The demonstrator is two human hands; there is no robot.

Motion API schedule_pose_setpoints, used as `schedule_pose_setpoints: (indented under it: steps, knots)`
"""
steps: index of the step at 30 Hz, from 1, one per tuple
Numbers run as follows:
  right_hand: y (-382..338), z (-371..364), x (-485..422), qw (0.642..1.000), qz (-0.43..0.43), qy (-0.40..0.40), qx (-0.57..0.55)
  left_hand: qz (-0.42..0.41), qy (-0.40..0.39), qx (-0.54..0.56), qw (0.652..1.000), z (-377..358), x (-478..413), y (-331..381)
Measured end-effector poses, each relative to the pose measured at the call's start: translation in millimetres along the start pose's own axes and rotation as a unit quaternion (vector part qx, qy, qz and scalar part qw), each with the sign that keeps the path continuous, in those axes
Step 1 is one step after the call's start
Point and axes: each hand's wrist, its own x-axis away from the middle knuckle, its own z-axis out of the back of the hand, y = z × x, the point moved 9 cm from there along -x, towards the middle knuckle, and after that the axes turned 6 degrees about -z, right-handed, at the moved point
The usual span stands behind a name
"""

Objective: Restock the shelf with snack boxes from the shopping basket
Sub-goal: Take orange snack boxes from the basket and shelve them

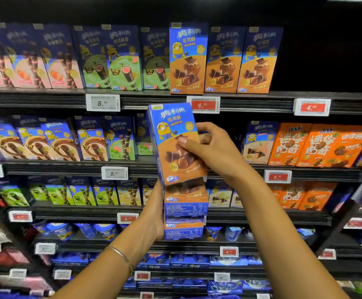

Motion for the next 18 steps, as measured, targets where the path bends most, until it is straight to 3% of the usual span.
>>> schedule_pose_setpoints:
  steps: [9, 14, 18]
  knots:
    - [-69.5, 68.7, -22.4, 0.981, 0.096, 0.139, -0.095, -0.01, -0.028, -0.001, 1.0, 0.7, -1.8, 14.7]
    - [-106.3, 106.5, -31.2, 0.951, 0.163, 0.25, -0.079, -0.018, -0.027, -0.005, 0.999, 4.8, -3.2, 24.0]
    - [-109.6, 120.8, -45.1, 0.942, 0.151, 0.293, -0.059, -0.019, -0.028, -0.013, 0.999, 5.3, -3.2, 29.8]
